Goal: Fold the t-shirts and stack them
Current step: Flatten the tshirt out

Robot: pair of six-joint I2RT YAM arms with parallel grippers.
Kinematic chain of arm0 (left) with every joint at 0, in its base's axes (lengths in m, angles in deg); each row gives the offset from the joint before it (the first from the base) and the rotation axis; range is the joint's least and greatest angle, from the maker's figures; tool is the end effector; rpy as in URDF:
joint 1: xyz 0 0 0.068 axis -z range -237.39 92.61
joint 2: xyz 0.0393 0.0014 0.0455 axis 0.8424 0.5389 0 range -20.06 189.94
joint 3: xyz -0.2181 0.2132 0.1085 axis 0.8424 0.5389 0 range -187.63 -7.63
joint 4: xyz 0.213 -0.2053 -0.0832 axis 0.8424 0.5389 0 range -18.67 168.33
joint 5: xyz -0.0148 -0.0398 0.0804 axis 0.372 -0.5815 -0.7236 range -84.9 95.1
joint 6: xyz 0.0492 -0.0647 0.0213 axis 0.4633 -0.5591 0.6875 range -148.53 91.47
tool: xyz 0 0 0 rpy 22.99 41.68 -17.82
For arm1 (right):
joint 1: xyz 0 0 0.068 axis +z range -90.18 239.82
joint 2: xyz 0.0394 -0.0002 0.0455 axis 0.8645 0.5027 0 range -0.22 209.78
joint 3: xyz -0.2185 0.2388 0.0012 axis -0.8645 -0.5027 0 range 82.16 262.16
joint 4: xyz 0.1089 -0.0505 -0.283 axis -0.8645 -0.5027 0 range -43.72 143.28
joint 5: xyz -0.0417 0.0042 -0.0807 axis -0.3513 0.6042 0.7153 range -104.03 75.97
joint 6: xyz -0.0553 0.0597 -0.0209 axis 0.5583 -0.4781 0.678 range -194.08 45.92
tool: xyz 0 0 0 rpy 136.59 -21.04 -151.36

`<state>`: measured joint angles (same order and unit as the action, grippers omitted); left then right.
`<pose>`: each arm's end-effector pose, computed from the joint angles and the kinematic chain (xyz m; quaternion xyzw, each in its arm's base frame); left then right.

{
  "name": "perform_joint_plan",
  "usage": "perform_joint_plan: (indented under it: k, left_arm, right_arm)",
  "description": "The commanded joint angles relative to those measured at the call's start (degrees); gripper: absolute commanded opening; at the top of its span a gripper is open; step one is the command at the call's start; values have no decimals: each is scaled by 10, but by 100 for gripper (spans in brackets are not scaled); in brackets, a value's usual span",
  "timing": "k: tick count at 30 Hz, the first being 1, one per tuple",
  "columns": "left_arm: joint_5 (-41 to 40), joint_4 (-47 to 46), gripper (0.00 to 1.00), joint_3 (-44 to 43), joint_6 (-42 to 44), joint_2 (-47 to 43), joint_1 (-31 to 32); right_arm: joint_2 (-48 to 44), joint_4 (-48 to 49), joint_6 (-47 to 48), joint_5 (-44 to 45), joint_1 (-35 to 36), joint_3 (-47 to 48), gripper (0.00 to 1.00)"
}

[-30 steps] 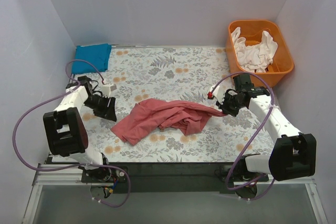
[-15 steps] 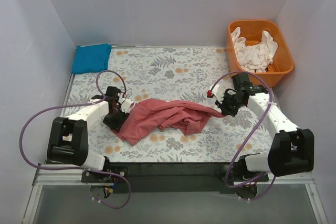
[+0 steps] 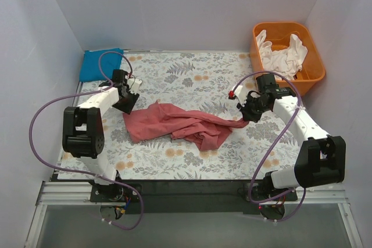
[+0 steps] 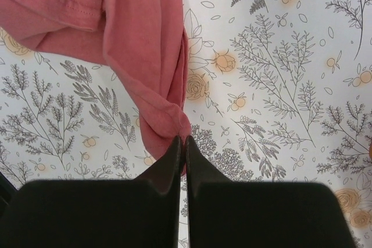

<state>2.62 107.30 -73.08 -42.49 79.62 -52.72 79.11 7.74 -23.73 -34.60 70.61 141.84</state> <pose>0.3985 -0.0294 0.1711 -0.0834 0.9813 -0.0068 0.1732 0.3075 0.0849 0.2524 -0.5217 0.8079 0.0926 0.2579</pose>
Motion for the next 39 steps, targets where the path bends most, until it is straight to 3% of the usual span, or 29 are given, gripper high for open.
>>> perform_joint_plan:
  k: [1, 9, 11, 22, 31, 39]
  left_arm:
    - [62, 23, 42, -25, -40, -49, -24]
    - [70, 53, 48, -50, -183, 6, -41]
    - [71, 60, 57, -54, -239, 13, -41]
    - [-35, 45, 57, 22, -382, 24, -40]
    - [-60, -19, 56, 48, -383, 65, -30]
    - [-38, -46, 39, 28, -375, 117, -29]
  right_arm:
    - [3, -7, -24, -27, 2, 29, 1]
    - [13, -9, -22, -25, 1, 32, 1]
    - [13, -9, -22, -22, 1, 37, 1]
    - [14, -8, -27, -21, 1, 35, 1]
    - [21, -7, -31, -23, 1, 39, 1]
    - [37, -3, -44, -29, 1, 54, 1]
